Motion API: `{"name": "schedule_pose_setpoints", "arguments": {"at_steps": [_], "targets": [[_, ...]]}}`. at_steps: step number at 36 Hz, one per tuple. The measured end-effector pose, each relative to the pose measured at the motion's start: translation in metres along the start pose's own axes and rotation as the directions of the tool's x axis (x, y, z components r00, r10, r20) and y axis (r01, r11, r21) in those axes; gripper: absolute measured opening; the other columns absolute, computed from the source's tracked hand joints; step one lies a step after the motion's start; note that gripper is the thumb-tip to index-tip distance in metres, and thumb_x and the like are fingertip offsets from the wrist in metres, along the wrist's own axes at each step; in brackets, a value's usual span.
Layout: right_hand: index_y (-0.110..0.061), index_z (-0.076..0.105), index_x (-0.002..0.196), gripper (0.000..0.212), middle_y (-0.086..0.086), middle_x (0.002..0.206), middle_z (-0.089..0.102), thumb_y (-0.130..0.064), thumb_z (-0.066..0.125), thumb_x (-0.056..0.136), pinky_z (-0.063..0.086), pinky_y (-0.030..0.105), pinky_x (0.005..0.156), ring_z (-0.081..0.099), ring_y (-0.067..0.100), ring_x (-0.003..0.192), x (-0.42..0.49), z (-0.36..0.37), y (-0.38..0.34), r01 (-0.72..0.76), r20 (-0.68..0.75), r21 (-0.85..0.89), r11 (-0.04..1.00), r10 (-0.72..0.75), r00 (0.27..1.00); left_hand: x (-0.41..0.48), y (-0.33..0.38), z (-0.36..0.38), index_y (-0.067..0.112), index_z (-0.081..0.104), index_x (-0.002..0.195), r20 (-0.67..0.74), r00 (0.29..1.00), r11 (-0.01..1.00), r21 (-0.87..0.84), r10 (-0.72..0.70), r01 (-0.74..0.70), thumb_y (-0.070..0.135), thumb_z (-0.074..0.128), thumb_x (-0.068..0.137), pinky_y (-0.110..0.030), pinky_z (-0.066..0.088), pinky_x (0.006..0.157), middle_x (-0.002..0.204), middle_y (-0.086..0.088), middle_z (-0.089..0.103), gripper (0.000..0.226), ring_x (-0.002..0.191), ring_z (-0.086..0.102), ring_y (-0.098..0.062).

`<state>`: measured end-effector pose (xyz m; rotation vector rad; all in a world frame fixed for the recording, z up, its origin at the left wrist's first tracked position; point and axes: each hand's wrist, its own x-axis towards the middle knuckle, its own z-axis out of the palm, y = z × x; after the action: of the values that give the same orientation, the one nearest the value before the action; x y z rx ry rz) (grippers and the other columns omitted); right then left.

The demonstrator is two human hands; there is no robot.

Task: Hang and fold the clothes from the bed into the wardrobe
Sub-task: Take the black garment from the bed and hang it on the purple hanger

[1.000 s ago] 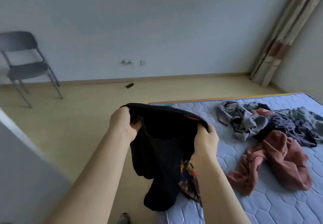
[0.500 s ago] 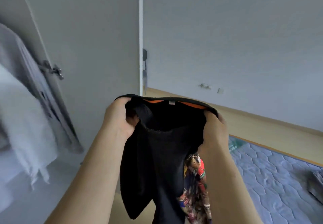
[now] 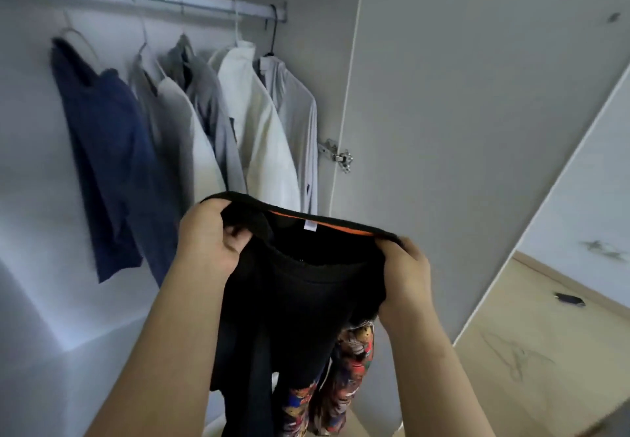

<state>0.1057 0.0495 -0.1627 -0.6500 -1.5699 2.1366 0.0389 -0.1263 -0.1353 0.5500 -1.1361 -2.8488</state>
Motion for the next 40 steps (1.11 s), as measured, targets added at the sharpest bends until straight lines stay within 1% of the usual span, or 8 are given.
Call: {"name": "schedule_pose_setpoints", "arguments": {"at_steps": [10, 15, 20, 23, 26, 34, 37, 40], "targets": [[-0.013, 0.061, 0.082, 0.017, 0.008, 0.076, 0.061, 0.003, 0.055, 0.084, 0.046, 0.023, 0.053, 0.058, 0.019, 0.067, -0.005, 0.134, 0.042, -0.041, 0.207, -0.029, 0.999, 0.046, 0.977, 0.059, 0.105, -0.083, 0.01, 0.057, 0.079, -0.159, 0.966, 0.976, 0.111, 0.203, -0.187, -0.001, 0.043, 0.09, -0.027, 0.051, 0.049, 0.077, -0.008, 0.059, 0.02, 0.07, 0.058, -0.017], [-0.012, 0.062, 0.083, 0.02, 0.007, 0.077, 0.061, 0.006, 0.054, 0.084, 0.045, 0.02, 0.049, 0.056, 0.018, 0.064, -0.007, 0.182, 0.058, -0.104, 0.286, -0.056, 0.993, 0.116, 0.951, 0.072, 0.136, -0.12, 0.006, 0.059, 0.087, -0.242, 0.926, 0.952, 0.174, 0.289, -0.252, -0.003, 0.045, 0.087, -0.021, 0.049, 0.04, 0.077, -0.01, 0.059, 0.017, 0.067, 0.058, -0.019], [-0.012, 0.064, 0.085, 0.019, 0.007, 0.078, 0.062, 0.005, 0.055, 0.084, 0.047, 0.02, 0.053, 0.057, 0.019, 0.068, -0.006, 0.215, 0.068, -0.11, 0.395, -0.094, 0.99, 0.138, 0.908, 0.075, 0.153, -0.138, 0.009, 0.056, 0.081, -0.352, 0.836, 0.906, 0.204, 0.421, -0.37, -0.006, 0.038, 0.086, -0.019, 0.046, 0.037, 0.072, -0.009, 0.053, 0.023, 0.061, 0.053, -0.018], [-0.015, 0.063, 0.081, 0.021, 0.005, 0.078, 0.063, 0.004, 0.055, 0.083, 0.045, 0.023, 0.06, 0.058, 0.018, 0.07, -0.005, 0.23, 0.069, -0.081, 0.484, -0.139, 0.987, 0.139, 0.864, 0.074, 0.159, -0.143, 0.014, 0.05, 0.093, -0.399, 0.775, 0.87, 0.174, 0.49, -0.461, -0.004, 0.033, 0.086, -0.022, 0.047, 0.041, 0.071, -0.006, 0.047, 0.026, 0.06, 0.048, -0.017], [-0.014, 0.064, 0.08, 0.022, 0.004, 0.077, 0.063, 0.005, 0.054, 0.084, 0.045, 0.022, 0.06, 0.059, 0.017, 0.073, -0.001, 0.248, 0.067, -0.04, 0.579, -0.184, 0.982, 0.141, 0.803, 0.071, 0.168, -0.144, 0.017, 0.049, 0.086, -0.466, 0.721, 0.845, 0.123, 0.512, -0.52, -0.004, 0.031, 0.089, -0.031, 0.05, 0.051, 0.074, -0.005, 0.047, 0.028, 0.064, 0.048, -0.018], [-0.01, 0.064, 0.084, 0.018, 0.006, 0.078, 0.065, 0.005, 0.054, 0.083, 0.047, 0.025, 0.061, 0.059, 0.019, 0.074, -0.002, 0.29, 0.068, 0.0, 0.758, -0.238, 0.971, 0.186, 0.625, 0.055, 0.189, -0.153, 0.022, 0.05, 0.08, -0.549, 0.545, 0.709, 0.131, 0.634, -0.693, -0.006, 0.03, 0.088, -0.031, 0.05, 0.057, 0.074, -0.002, 0.052, 0.036, 0.065, 0.052, -0.017], [-0.012, 0.064, 0.085, 0.014, 0.006, 0.08, 0.066, -0.001, 0.056, 0.085, 0.05, 0.028, 0.065, 0.062, 0.018, 0.075, -0.007, 0.295, 0.07, 0.039, 0.837, -0.304, 0.952, 0.247, 0.488, 0.045, 0.193, -0.162, 0.02, 0.055, 0.092, -0.583, 0.482, 0.668, 0.147, 0.654, -0.729, -0.001, 0.034, 0.089, -0.025, 0.05, 0.051, 0.077, -0.001, 0.056, 0.03, 0.068, 0.056, -0.015], [-0.02, 0.065, 0.085, 0.008, -0.004, 0.077, 0.065, -0.016, 0.059, 0.088, 0.046, 0.013, 0.054, 0.062, 0.005, 0.069, -0.004, 0.295, 0.067, 0.126, 0.919, -0.354, 0.927, 0.32, 0.23, 0.037, 0.191, -0.165, 0.018, 0.053, 0.085, -0.605, 0.436, 0.621, 0.127, 0.667, -0.774, -0.001, 0.034, 0.09, -0.021, 0.051, 0.047, 0.063, 0.002, 0.059, 0.027, 0.055, 0.057, -0.01]]}}
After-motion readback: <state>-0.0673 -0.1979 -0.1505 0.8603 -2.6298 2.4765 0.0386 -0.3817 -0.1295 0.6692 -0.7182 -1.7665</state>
